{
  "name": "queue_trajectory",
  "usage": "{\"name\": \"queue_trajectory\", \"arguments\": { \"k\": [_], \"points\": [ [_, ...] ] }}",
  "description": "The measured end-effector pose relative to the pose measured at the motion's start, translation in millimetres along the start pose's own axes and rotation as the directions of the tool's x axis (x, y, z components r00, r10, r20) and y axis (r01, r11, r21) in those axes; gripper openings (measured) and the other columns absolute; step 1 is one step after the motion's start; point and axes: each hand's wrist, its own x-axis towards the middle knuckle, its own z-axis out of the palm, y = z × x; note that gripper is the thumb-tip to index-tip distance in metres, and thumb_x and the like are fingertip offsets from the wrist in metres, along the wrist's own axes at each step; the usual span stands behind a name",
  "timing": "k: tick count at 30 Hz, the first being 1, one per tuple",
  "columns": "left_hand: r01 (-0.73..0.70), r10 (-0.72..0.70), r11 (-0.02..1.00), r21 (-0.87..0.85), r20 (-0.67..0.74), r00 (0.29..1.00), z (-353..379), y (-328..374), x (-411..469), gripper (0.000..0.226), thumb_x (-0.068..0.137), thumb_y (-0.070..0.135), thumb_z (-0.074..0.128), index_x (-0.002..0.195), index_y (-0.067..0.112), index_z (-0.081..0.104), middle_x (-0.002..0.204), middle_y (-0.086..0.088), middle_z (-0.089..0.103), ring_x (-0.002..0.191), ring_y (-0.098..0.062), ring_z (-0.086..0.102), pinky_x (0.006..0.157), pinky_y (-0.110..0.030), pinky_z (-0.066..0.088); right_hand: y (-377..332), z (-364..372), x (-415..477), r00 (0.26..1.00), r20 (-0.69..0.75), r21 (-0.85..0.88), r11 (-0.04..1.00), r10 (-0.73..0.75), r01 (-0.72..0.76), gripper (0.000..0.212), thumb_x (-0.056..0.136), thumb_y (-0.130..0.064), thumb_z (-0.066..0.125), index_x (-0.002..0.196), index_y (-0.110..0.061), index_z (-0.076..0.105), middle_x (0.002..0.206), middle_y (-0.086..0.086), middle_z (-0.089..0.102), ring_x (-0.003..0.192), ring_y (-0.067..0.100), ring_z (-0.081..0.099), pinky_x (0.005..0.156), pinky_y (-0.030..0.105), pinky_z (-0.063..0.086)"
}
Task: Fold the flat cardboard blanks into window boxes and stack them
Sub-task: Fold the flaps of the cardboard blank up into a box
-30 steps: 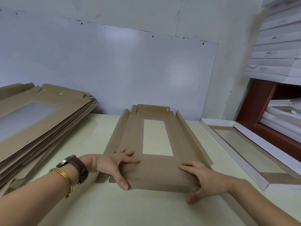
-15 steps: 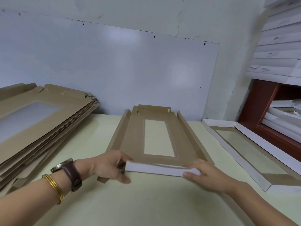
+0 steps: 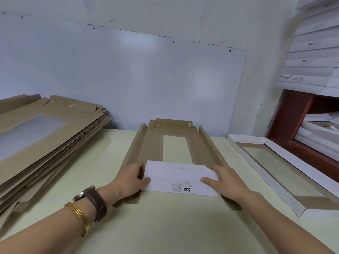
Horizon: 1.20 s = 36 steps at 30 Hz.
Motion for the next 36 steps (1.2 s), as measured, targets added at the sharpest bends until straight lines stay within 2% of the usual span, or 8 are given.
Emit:
{"name": "queue_trajectory", "arguments": {
  "k": [3,7,9,11,15,17,23,36],
  "points": [
    [-0.033,0.035,0.999,0.026,-0.057,0.998,7.8,-0.4,-0.2,0.025,0.086,0.022,0.061,0.103,0.019,0.044,0.100,0.005,0.052,0.083,-0.013,0.051,0.071,-0.027,0.042,-2.8,11.2,0.1,1.000,-0.005,-0.140,0.990,0.003,-0.004,0.041,0.091,-0.054,0.053,0.122,-0.027,0.050,0.119,-0.009,0.058,0.110,0.016,0.053,0.078,0.031,0.042],
    [-0.214,0.236,0.910,0.356,-0.019,0.972,17.4,-0.4,1.7,0.047,0.087,0.015,0.048,0.133,0.018,0.038,0.134,0.002,0.036,0.122,-0.020,0.041,0.097,-0.030,0.037,-11.8,27.8,-0.4,0.999,-0.017,-0.402,0.915,-0.040,0.030,0.045,0.099,-0.044,0.042,0.139,-0.022,0.036,0.142,0.003,0.034,0.129,0.022,0.034,0.100,0.032,0.035],
    [-0.308,0.318,0.822,0.480,0.062,0.946,23.6,4.8,5.0,0.057,0.087,0.012,0.044,0.143,0.018,0.034,0.148,0.001,0.031,0.136,-0.019,0.030,0.112,-0.029,0.024,-20.3,36.2,-0.7,0.996,-0.003,-0.440,0.895,-0.084,0.074,0.046,0.102,-0.032,0.037,0.146,-0.022,0.028,0.149,0.004,0.025,0.135,0.023,0.026,0.107,0.032,0.029],
    [-0.367,0.324,0.770,0.523,0.175,0.930,34.1,14.0,7.2,0.062,0.091,0.011,0.039,0.151,0.015,0.024,0.158,-0.001,0.022,0.146,-0.016,0.016,0.118,-0.029,0.008,-31.4,46.4,-2.0,0.994,0.025,-0.355,0.929,-0.106,0.108,0.048,0.103,-0.025,0.030,0.150,-0.024,0.023,0.157,-0.001,0.017,0.143,0.019,0.017,0.113,0.033,0.023],
    [-0.396,0.285,0.756,0.521,0.282,0.916,55.4,29.2,10.0,0.057,0.103,0.029,0.026,0.154,0.009,0.010,0.161,-0.005,0.012,0.149,-0.018,0.007,0.117,-0.029,0.002,-59.2,68.6,-4.2,0.965,0.157,-0.213,0.946,-0.212,0.243,0.057,0.105,-0.042,0.018,0.156,-0.017,0.013,0.164,-0.004,0.003,0.149,0.008,-0.005,0.117,0.024,-0.003],
    [-0.402,0.258,0.761,0.510,0.331,0.908,60.0,31.5,11.9,0.056,0.104,0.031,0.019,0.154,0.009,0.006,0.161,-0.007,0.010,0.149,-0.018,0.005,0.118,-0.030,0.001,-66.6,74.5,-3.8,0.953,0.231,-0.185,0.953,-0.193,0.238,0.060,0.105,-0.045,0.015,0.156,-0.014,0.007,0.164,-0.004,-0.001,0.148,0.006,-0.010,0.117,0.024,-0.008],
    [-0.303,0.108,0.823,0.481,0.391,0.914,65.4,26.2,7.9,0.060,0.104,0.039,0.012,0.154,0.011,-0.006,0.162,-0.005,-0.008,0.148,-0.015,-0.009,0.117,-0.029,-0.007,-62.4,72.9,-3.0,0.909,0.397,-0.160,0.966,-0.124,0.202,0.067,0.103,-0.052,0.013,0.156,-0.014,-0.003,0.163,-0.005,-0.009,0.147,0.004,-0.014,0.118,0.026,-0.009],
    [-0.108,-0.064,0.864,0.492,0.319,0.946,38.4,7.8,1.7,0.070,0.102,0.051,0.011,0.152,0.005,-0.007,0.161,-0.006,-0.012,0.148,-0.015,-0.013,0.119,-0.027,-0.008,1.7,35.9,-6.2,0.901,0.425,-0.233,0.972,0.088,0.015,0.079,0.095,-0.066,0.008,0.155,-0.017,-0.010,0.161,-0.007,-0.017,0.146,0.005,-0.019,0.118,0.029,-0.009]
  ]
}}
